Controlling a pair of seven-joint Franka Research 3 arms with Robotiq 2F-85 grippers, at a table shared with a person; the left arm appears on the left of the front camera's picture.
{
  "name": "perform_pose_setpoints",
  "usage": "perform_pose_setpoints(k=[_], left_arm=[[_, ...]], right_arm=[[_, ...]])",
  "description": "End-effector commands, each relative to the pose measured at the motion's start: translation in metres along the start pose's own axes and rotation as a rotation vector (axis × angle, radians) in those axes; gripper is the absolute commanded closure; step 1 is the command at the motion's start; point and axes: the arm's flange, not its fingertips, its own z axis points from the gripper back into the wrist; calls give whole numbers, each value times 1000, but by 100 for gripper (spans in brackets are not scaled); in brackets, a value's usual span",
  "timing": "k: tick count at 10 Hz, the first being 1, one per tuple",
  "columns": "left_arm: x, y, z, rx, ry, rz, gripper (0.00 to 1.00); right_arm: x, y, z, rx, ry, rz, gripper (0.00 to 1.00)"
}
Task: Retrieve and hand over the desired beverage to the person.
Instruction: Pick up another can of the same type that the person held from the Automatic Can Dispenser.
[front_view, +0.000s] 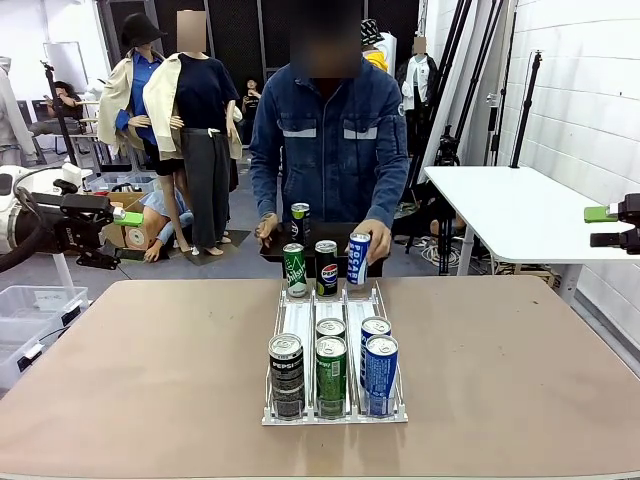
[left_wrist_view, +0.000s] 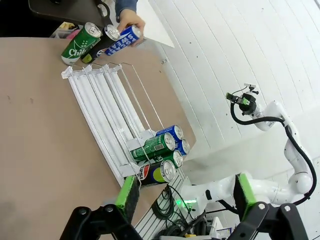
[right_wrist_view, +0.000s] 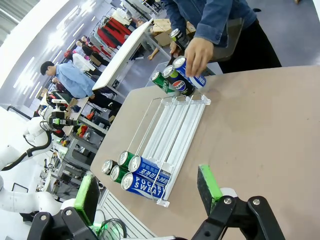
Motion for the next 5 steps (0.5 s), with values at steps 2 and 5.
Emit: perform_pose_setpoints(k=[2, 5], left_arm=[[-1, -1, 1, -15, -16, 4, 0], [-1, -1, 1, -15, -16, 4, 0]], right_arm=[[0, 0, -1, 3, 0, 5, 0], [0, 0, -1, 3, 0, 5, 0]])
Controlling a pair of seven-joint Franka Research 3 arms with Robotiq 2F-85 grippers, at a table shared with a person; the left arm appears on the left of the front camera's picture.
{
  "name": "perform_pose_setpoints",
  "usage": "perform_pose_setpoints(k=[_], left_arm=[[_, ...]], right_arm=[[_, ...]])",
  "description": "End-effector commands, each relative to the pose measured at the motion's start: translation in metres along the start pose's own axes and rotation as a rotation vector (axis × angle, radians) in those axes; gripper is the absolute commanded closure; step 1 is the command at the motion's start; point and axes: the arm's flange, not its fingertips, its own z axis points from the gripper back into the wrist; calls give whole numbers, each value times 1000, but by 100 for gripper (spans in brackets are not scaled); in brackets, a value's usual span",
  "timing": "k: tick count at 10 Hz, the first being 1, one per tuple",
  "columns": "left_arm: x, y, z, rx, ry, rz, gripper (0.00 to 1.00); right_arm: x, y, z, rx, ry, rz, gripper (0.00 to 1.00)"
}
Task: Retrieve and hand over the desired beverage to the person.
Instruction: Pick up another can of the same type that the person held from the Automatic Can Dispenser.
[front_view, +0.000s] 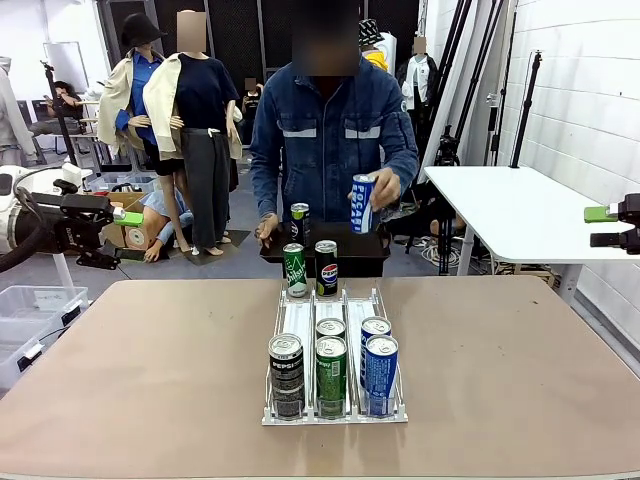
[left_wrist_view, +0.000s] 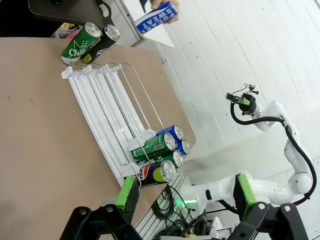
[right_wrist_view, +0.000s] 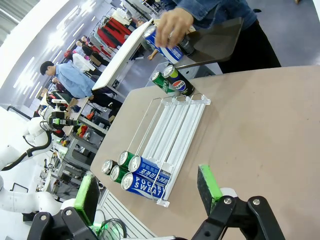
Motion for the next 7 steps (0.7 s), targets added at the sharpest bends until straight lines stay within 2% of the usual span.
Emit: perform_pose_setpoints(k=[1, 7], left_arm=[[0, -1, 1, -14, -16, 4, 0], [0, -1, 1, -14, -16, 4, 0]], right_arm=[[0, 0, -1, 3, 0, 5, 0], [0, 0, -1, 3, 0, 5, 0]])
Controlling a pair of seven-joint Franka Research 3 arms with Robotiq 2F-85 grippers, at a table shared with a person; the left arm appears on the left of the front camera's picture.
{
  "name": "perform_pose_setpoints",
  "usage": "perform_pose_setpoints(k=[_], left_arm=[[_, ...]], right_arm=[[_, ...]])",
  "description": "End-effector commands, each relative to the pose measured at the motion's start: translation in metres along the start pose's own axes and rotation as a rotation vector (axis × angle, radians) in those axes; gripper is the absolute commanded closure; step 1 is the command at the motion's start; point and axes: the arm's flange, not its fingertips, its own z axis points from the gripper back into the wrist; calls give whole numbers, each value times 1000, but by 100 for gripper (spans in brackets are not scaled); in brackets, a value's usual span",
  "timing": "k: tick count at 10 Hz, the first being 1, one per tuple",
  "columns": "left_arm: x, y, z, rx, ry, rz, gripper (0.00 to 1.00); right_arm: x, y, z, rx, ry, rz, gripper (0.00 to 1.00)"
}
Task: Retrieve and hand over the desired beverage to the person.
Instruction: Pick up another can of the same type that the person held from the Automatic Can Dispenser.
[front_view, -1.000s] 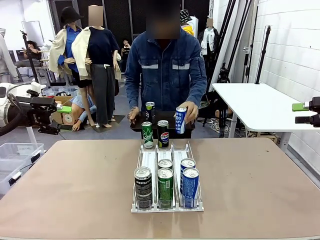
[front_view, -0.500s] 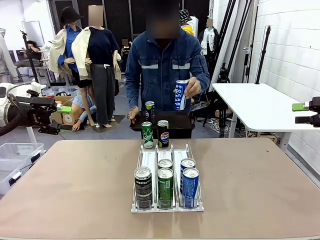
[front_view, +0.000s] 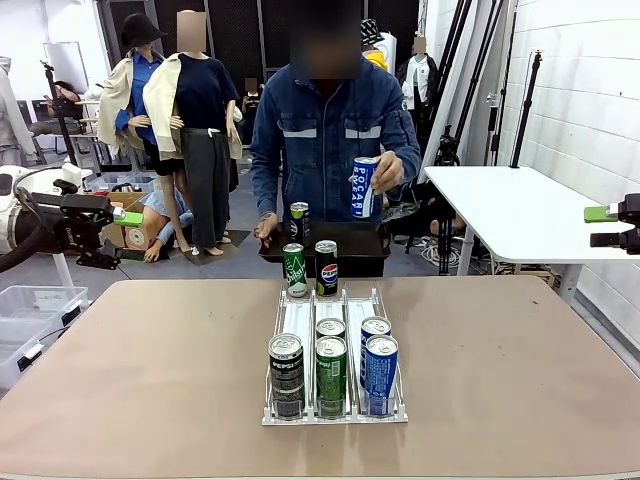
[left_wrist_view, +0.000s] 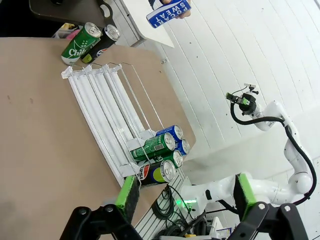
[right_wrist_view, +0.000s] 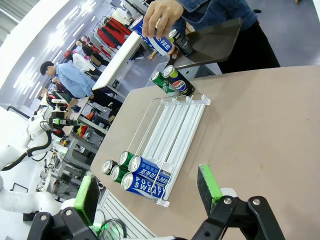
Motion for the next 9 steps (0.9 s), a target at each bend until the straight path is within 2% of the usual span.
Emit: perform_pose_setpoints(k=[1, 9], left_arm=[[0, -1, 1, -14, -16, 3, 0], [0, -1, 1, -14, -16, 3, 0]], right_arm=[[0, 0, -1, 3, 0, 5, 0], [0, 0, -1, 3, 0, 5, 0]])
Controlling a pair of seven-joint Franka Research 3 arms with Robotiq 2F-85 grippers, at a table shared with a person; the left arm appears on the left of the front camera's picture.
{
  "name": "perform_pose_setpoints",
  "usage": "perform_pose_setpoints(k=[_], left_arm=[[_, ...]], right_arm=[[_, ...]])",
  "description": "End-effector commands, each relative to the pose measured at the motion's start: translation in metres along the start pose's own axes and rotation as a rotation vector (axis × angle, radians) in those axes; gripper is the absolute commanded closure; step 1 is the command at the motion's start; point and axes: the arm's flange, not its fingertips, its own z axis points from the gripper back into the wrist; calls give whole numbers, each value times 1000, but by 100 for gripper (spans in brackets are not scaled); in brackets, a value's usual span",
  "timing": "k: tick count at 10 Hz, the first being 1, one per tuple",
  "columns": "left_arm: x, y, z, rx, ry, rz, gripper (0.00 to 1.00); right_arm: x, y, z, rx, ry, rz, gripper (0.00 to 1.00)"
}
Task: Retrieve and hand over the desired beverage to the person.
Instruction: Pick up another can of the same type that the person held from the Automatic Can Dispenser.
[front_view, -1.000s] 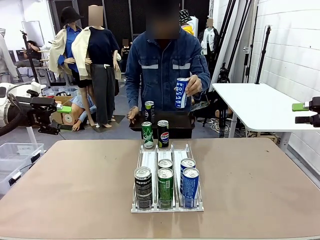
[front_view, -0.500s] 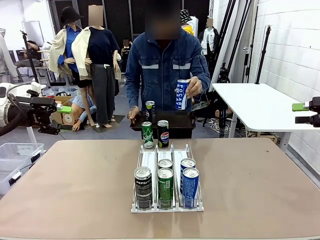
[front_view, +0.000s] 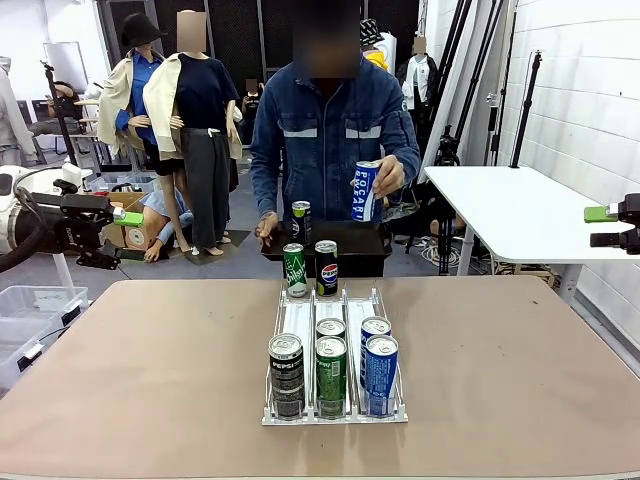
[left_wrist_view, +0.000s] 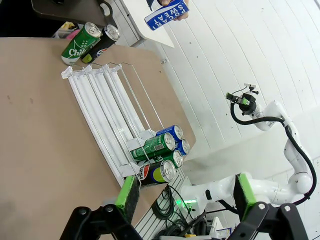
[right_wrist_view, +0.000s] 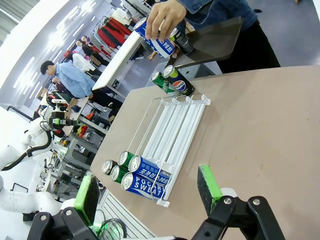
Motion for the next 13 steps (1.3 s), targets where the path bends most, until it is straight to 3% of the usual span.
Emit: perform_pose_setpoints(k=[1, 13], left_arm=[[0, -1, 1, -14, -16, 3, 0], [0, -1, 1, -14, -16, 3, 0]], right_arm=[[0, 0, -1, 3, 0, 5, 0], [0, 0, -1, 3, 0, 5, 0]])
